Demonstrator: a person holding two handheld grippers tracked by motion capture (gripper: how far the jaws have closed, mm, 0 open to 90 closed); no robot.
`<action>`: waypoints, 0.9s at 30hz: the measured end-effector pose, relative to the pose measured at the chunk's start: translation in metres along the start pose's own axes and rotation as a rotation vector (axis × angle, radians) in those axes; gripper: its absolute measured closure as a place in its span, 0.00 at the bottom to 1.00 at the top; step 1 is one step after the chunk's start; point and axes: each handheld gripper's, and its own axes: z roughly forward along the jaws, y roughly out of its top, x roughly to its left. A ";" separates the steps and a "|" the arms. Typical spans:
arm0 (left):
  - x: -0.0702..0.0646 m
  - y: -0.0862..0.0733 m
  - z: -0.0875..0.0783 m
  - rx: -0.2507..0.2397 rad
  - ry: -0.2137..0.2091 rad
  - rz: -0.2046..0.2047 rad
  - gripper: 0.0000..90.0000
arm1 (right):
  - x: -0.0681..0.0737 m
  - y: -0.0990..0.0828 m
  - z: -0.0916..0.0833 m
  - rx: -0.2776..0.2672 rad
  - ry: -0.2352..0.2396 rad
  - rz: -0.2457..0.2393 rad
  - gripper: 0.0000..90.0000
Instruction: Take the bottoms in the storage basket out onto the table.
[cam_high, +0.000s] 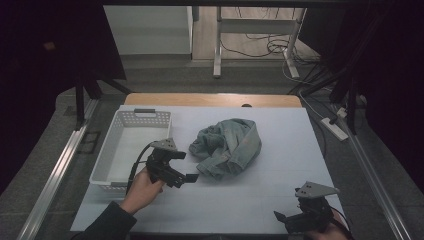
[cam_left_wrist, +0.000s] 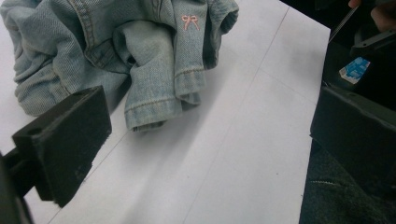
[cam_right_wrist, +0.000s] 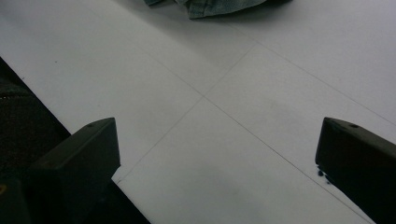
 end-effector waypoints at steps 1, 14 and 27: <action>0.000 -0.001 -0.001 -0.003 0.000 -0.002 0.00 | 0.000 0.000 0.000 0.000 0.000 0.000 0.00; 0.000 -0.011 -0.011 -0.010 -0.002 -0.030 0.00 | 0.000 0.000 0.000 -0.002 0.000 0.003 0.00; -0.001 -0.021 -0.021 -0.018 0.019 -0.047 0.00 | 0.000 0.000 0.000 0.000 -0.002 0.002 0.00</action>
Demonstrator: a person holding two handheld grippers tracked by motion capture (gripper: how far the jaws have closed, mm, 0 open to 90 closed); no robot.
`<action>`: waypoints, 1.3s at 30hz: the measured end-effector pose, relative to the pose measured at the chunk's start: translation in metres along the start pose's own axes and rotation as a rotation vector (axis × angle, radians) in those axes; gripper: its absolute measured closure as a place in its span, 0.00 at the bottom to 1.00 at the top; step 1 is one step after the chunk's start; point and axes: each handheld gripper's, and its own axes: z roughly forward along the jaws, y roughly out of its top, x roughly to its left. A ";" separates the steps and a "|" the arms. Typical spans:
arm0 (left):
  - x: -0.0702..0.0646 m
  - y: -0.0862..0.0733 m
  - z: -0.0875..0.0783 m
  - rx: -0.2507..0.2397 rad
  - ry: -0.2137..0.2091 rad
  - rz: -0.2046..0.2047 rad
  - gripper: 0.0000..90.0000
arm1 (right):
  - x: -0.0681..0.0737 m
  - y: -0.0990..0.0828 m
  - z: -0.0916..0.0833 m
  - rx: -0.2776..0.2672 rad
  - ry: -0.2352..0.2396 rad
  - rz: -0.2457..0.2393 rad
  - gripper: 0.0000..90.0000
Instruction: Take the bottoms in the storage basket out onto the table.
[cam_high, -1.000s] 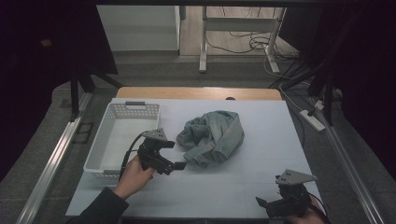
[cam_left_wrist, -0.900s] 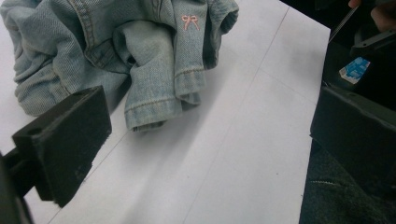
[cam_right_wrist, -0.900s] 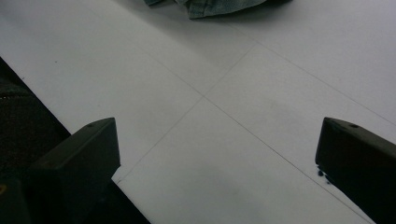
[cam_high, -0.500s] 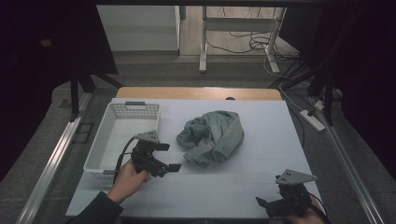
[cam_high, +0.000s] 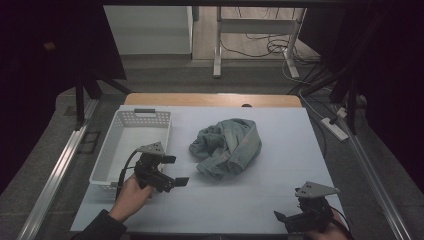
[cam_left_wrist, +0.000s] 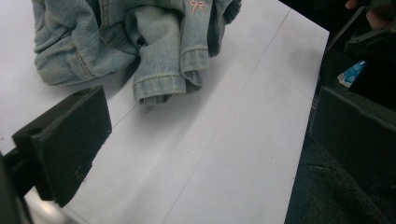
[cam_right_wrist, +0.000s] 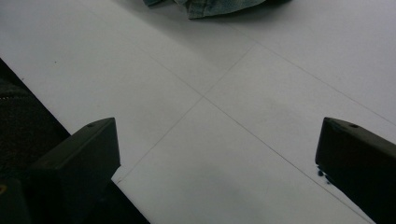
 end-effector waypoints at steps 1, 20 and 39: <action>0.000 -0.001 -0.001 -0.001 0.001 -0.002 0.00 | 0.000 0.000 0.000 0.000 0.000 0.000 0.00; 0.000 -0.017 -0.017 -0.020 0.026 -0.038 0.00 | 0.000 0.000 0.000 0.002 -0.001 0.001 0.00; -0.001 -0.033 -0.032 -0.036 0.051 -0.056 0.00 | -0.001 0.000 0.000 -0.003 0.001 0.009 0.00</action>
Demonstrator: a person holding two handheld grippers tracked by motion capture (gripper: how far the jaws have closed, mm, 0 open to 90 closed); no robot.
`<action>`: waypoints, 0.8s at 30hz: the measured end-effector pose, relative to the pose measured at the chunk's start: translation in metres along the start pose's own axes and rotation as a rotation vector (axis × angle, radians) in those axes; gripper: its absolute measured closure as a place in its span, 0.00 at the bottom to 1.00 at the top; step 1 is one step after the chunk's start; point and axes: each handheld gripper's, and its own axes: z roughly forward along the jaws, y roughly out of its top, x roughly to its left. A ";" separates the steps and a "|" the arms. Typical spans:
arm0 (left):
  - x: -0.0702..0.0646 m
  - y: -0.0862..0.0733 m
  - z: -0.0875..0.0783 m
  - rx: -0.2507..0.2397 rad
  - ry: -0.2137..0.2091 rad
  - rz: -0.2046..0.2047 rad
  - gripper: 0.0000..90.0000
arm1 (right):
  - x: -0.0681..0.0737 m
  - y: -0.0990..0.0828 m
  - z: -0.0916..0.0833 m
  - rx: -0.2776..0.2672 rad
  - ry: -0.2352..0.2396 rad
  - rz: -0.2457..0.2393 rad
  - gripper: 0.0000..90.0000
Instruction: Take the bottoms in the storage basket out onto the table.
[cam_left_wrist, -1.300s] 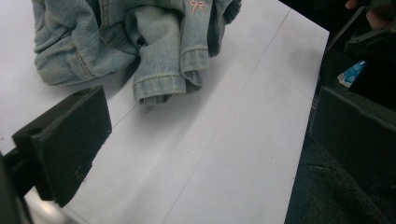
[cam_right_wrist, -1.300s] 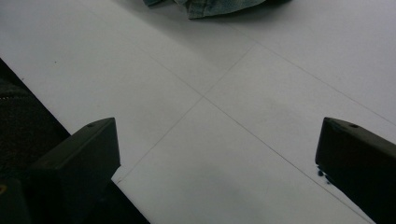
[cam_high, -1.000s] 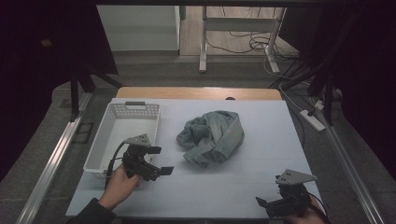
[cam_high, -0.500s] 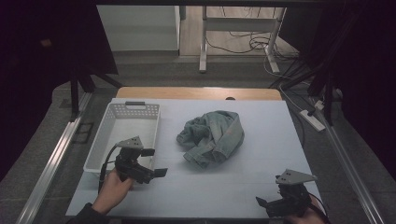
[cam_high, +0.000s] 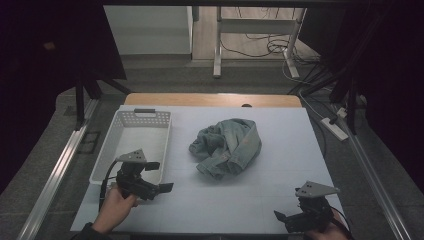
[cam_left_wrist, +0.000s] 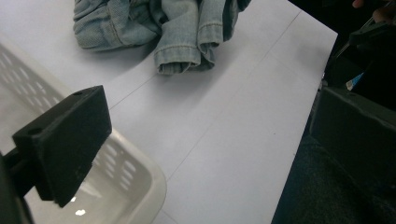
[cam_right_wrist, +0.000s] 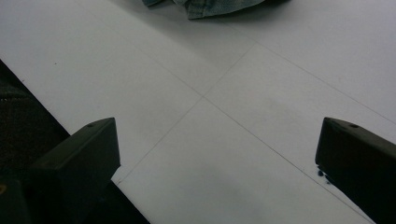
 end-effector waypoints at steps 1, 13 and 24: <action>0.000 -0.001 -0.001 0.000 0.001 0.000 0.00 | 0.000 0.000 0.000 0.000 0.000 0.000 0.00; 0.002 -0.013 -0.013 -0.010 0.016 -0.023 0.00 | 0.000 0.000 0.000 0.003 0.000 -0.001 0.00; 0.003 -0.023 -0.022 -0.016 0.029 -0.046 0.00 | 0.000 0.000 0.000 0.005 -0.001 -0.002 0.00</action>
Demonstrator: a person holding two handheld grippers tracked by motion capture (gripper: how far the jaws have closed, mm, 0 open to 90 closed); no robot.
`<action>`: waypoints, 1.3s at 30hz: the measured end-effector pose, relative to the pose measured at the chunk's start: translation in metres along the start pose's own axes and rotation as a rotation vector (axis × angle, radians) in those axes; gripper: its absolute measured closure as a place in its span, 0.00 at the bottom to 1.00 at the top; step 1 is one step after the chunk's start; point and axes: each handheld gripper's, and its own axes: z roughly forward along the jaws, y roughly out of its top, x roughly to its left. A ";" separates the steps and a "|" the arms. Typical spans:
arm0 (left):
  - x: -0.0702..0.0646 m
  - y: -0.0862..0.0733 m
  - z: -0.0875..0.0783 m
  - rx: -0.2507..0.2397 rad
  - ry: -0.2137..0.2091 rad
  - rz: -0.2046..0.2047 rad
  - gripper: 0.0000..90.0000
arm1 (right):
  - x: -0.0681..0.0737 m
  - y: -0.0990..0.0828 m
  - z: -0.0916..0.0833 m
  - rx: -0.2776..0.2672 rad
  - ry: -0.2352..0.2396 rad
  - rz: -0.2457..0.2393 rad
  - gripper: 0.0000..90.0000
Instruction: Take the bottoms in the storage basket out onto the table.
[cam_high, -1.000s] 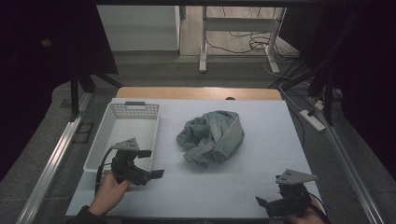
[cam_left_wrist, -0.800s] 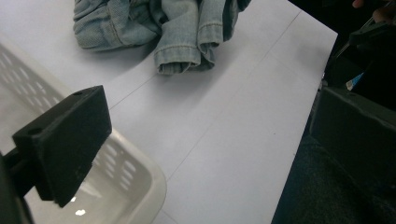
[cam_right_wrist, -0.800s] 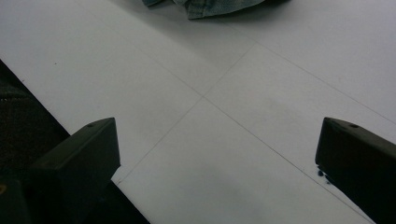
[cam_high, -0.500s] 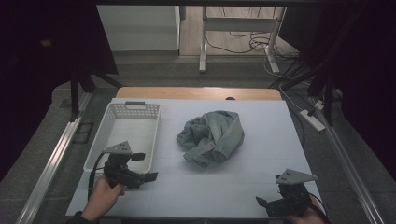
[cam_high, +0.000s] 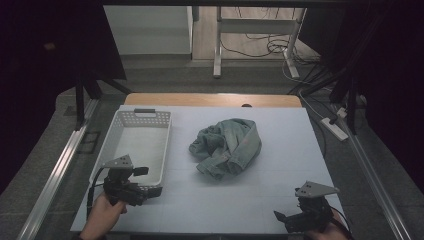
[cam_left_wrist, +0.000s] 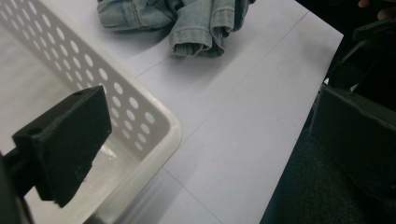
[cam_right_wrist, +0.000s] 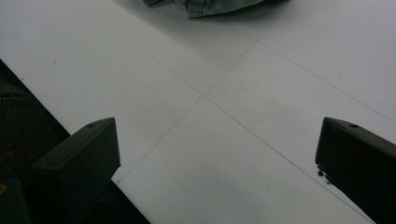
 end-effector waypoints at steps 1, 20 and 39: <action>0.000 -0.001 -0.001 0.000 0.002 -0.001 0.00 | 0.000 0.000 0.000 0.000 0.000 0.000 0.00; 0.001 -0.017 -0.016 -0.008 0.029 -0.030 0.00 | 0.000 0.000 0.000 0.007 -0.001 -0.002 0.00; 0.002 -0.035 -0.035 -0.029 0.052 -0.072 0.00 | 0.000 0.000 0.000 0.006 -0.003 0.001 0.00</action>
